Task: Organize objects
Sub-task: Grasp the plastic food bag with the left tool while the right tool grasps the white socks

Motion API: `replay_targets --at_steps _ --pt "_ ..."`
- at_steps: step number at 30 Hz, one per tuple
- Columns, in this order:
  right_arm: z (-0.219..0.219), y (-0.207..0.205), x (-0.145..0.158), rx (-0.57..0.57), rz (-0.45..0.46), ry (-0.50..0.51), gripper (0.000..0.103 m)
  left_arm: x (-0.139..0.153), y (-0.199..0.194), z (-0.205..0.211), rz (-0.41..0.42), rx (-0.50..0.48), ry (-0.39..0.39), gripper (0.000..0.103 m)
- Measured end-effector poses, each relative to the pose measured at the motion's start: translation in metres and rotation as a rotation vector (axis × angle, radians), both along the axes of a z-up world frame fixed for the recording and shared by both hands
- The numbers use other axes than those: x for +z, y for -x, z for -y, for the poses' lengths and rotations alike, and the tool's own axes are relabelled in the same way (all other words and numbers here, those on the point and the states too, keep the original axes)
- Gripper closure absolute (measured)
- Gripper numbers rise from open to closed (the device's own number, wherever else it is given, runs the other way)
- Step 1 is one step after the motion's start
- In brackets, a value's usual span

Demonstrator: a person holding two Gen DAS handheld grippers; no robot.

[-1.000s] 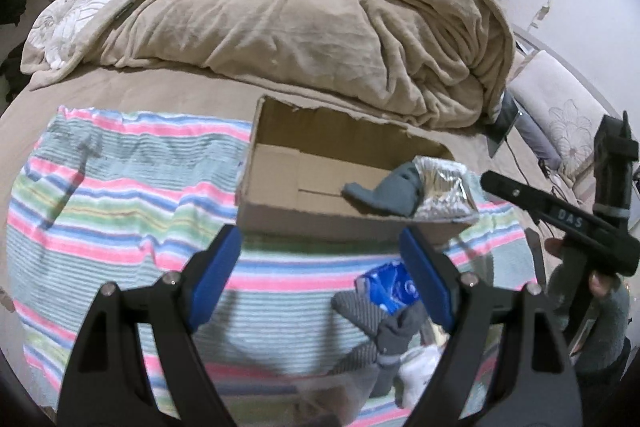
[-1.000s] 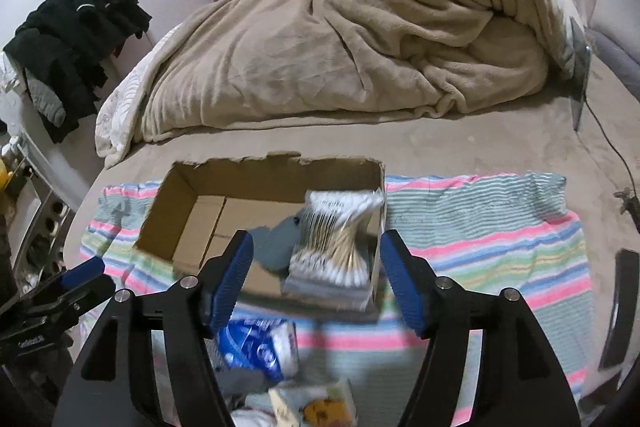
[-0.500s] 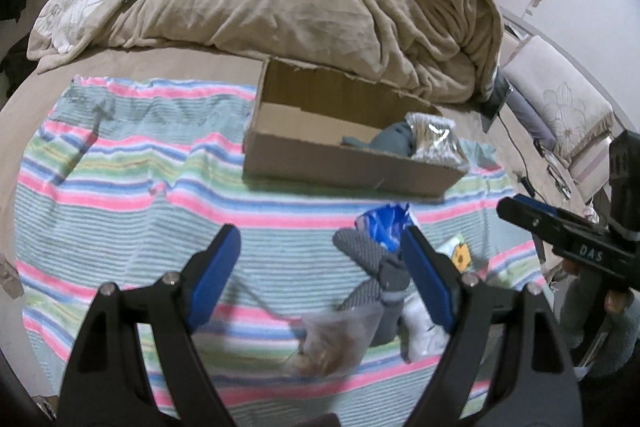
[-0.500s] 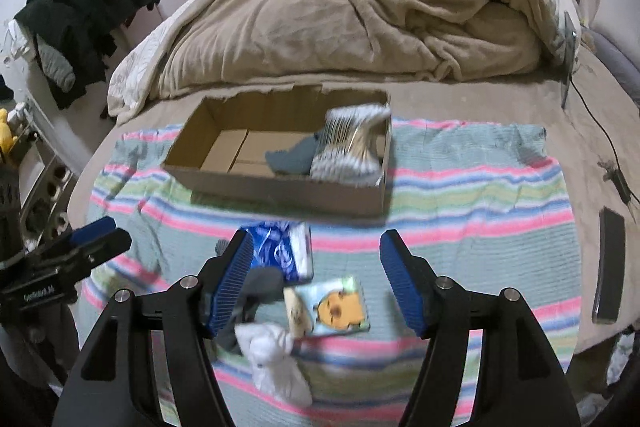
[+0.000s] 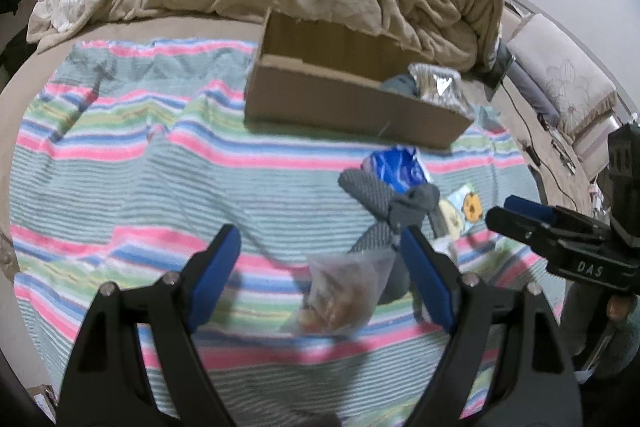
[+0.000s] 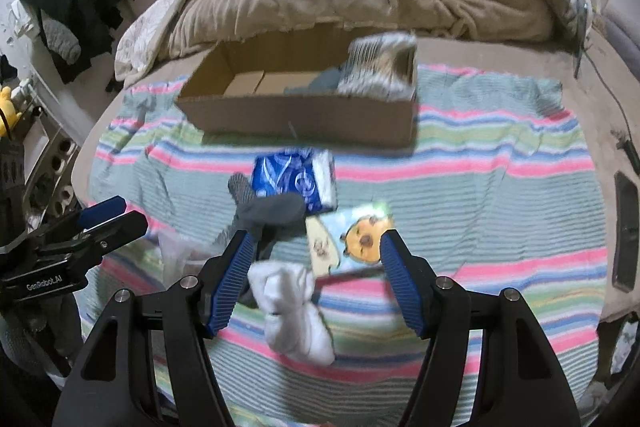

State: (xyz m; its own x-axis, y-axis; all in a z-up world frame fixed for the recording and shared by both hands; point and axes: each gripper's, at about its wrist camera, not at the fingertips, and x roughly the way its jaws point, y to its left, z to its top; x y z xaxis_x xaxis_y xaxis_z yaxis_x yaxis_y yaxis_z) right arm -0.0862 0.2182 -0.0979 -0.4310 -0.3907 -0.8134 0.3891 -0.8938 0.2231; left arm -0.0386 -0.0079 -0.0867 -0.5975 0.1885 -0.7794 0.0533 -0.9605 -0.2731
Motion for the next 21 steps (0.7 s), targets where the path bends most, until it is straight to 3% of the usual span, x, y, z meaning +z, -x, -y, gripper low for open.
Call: replay_targets --at_steps 21 --pt "0.026 -0.022 -0.061 0.087 0.114 -0.092 0.034 -0.065 -0.004 -0.028 0.143 -0.083 0.038 0.020"
